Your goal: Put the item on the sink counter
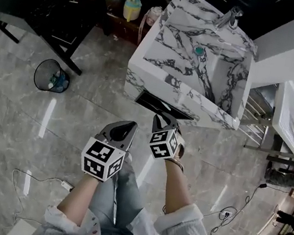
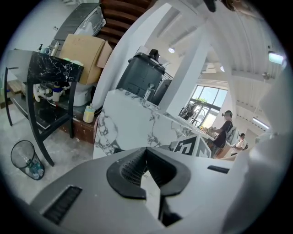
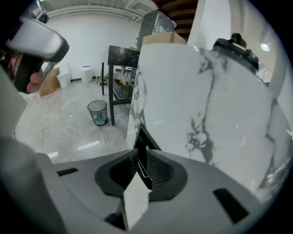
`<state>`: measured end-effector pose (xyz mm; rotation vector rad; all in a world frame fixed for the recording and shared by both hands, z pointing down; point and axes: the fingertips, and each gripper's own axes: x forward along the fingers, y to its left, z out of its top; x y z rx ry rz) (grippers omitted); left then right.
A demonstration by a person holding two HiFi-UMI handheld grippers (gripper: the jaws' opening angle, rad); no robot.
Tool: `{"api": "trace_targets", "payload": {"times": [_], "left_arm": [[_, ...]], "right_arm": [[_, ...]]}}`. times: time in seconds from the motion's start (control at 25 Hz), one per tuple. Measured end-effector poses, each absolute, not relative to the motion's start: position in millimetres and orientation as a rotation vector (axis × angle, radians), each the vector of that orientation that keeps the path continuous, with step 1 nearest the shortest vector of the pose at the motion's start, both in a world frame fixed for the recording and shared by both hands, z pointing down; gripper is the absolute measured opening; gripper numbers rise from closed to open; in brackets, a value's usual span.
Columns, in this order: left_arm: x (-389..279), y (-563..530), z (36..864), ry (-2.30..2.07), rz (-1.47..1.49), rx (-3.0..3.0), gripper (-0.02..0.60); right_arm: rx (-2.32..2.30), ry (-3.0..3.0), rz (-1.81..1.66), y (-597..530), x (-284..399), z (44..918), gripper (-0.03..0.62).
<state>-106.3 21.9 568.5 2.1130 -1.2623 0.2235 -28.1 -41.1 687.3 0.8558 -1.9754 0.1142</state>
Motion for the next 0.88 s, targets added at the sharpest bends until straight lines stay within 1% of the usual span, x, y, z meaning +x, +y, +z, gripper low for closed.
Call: {"api": "trace_targets", "payload": {"times": [0.24,0.52,0.88], "left_arm": [[-105,22,501,-1.276,0.2,2.153,0.017],[-119,0,415,-1.288,0.134,2.294,0.017],[-126,-10,346,-1.2,0.061,2.449,0.017]], "right_arm": [[0.978,-2.075,0.28,-38,-45,597,0.052],[1.136,-2.243,0.359,-55,-65,485,0.054],[1.278,-2.38,0.426,-51,-72,385,0.053]]}}
